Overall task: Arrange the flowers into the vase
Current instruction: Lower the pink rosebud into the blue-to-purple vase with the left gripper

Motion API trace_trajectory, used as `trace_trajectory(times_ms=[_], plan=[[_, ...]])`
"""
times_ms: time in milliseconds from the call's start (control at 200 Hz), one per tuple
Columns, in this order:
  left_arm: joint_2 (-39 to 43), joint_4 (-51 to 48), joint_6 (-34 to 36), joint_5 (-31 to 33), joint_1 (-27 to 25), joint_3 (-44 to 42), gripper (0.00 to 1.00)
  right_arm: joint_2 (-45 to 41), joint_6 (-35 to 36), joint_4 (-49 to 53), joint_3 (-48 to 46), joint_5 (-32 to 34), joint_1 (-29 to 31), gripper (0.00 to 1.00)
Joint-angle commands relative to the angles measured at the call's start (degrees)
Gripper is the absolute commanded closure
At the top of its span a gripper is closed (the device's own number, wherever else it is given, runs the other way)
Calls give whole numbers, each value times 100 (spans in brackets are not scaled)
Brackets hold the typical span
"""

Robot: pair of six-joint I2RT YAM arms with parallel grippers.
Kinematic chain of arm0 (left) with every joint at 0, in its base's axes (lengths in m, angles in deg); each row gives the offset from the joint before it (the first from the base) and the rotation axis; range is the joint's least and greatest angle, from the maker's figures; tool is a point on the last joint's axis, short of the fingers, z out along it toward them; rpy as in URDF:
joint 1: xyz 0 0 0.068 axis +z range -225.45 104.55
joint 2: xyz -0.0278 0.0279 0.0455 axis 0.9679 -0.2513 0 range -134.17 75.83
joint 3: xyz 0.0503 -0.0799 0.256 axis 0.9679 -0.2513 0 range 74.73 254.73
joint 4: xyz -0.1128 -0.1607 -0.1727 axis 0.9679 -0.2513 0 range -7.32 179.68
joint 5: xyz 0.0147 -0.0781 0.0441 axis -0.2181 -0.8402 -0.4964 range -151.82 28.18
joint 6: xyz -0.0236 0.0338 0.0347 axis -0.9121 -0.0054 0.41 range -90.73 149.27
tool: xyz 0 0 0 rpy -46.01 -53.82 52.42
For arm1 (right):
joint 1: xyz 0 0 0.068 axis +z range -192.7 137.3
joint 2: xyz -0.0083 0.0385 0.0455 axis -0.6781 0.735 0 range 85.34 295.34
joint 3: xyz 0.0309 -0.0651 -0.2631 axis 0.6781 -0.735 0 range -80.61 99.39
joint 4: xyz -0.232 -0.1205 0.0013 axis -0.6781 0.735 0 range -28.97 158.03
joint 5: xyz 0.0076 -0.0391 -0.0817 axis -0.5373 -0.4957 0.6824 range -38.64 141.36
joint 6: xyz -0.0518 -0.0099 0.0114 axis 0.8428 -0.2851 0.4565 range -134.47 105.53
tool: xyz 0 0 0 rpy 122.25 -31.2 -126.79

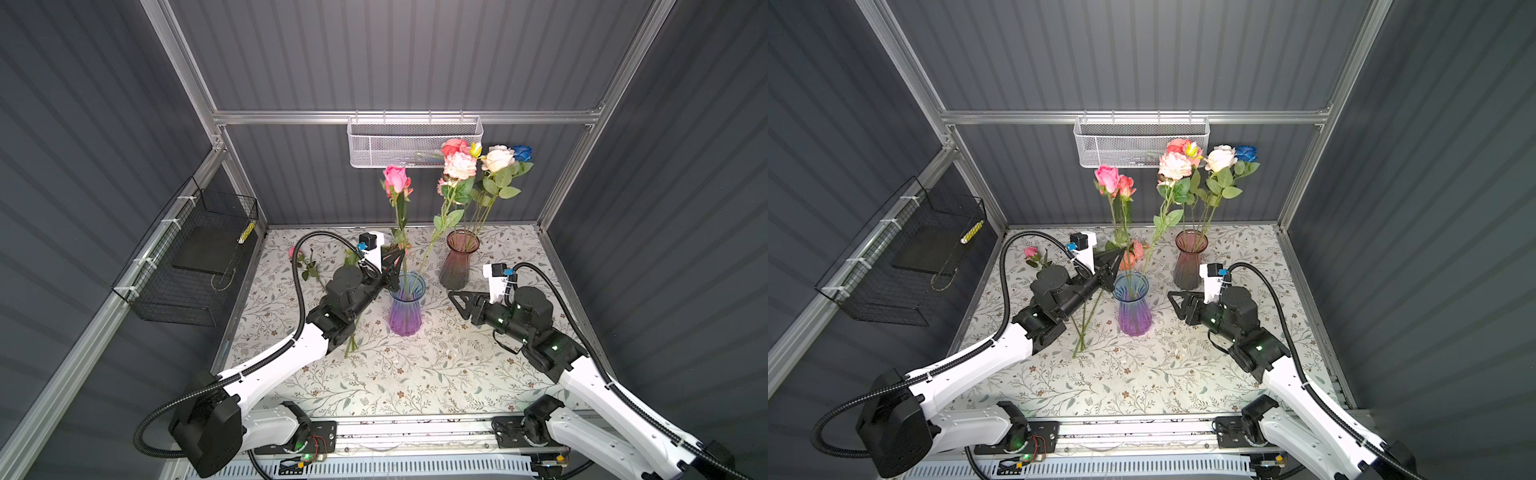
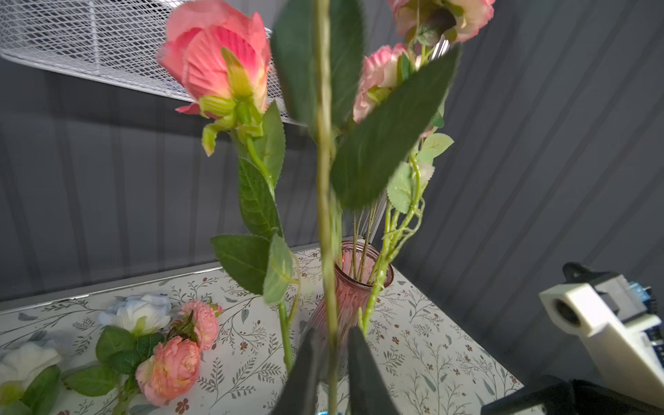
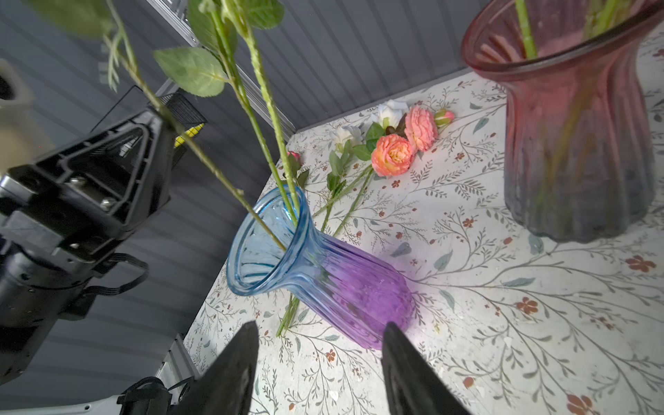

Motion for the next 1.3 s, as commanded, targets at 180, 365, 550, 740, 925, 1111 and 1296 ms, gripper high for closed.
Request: trace_trajectory(times_ms=[180, 365, 550, 740, 925, 1111, 1296], plan=[[328, -1162, 343, 237, -15, 355, 49, 99, -146, -35, 13, -75, 90, 43], [842, -1967, 422, 341, -12, 252, 31, 15, -15, 96, 49, -31, 124, 44], [1512, -2806, 551, 529, -12, 195, 19, -30, 199, 267, 174, 33, 123, 43], [1957, -3372, 534, 1046, -14, 75, 7, 46, 368, 371, 349, 61, 117, 43], [2048, -4293, 365, 1171, -15, 365, 1, 206, 601, 671, 678, -14, 120, 41], [2266, -4847, 135, 2131, -14, 433, 1, 380, 724, 659, 873, -8, 113, 41], [1919, -5323, -464, 3429, 153, 355, 6, 506, 979, 833, 1092, 150, 117, 41]])
